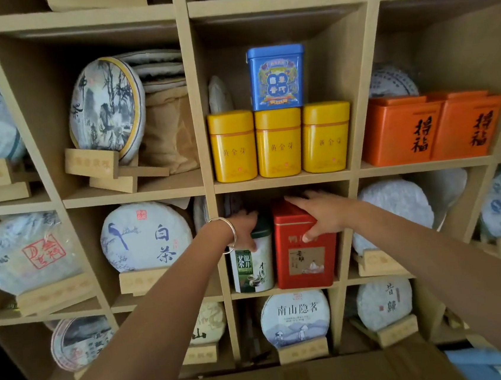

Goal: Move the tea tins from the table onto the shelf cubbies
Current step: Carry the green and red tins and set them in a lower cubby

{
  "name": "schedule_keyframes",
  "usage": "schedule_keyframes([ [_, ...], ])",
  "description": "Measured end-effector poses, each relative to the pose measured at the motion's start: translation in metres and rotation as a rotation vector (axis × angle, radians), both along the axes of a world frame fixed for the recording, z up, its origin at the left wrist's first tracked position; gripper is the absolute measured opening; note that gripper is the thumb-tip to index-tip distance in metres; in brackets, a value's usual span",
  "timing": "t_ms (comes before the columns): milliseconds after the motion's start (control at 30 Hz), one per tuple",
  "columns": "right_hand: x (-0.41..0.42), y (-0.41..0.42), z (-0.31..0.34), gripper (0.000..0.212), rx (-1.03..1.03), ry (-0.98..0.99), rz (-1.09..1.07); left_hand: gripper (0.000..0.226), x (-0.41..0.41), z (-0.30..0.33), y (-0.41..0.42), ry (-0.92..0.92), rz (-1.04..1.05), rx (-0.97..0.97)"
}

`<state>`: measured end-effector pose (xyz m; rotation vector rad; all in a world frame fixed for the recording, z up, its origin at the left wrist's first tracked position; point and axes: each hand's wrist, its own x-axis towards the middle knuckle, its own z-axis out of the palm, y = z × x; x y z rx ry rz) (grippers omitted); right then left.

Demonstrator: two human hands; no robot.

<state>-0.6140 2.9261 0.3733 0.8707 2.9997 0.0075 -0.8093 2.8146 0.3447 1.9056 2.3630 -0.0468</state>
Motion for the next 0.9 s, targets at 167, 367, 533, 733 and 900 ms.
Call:
schedule_keyframes([
  [167, -0.004, 0.002, -0.011, 0.108, -0.001, 0.023, 0.007, 0.093, -0.002, -0.005, 0.001, 0.002, -0.002, -0.006],
  [367, -0.001, 0.004, -0.016, 0.107, 0.026, 0.042, 0.039, 0.091, 0.0, -0.005, -0.001, 0.02, -0.007, 0.012],
  [533, 0.0, 0.007, -0.017, 0.106, 0.022, 0.058, 0.051, 0.092, 0.001, -0.005, -0.001, 0.013, -0.005, 0.019],
  [733, -0.001, 0.008, -0.02, 0.105, 0.033, 0.077, 0.05, 0.09, -0.001, -0.006, 0.002, -0.009, -0.009, 0.04],
  [900, 0.001, 0.007, -0.02, 0.105, 0.039, 0.073, 0.05, 0.092, 0.001, -0.009, 0.0, -0.008, -0.006, 0.045],
])
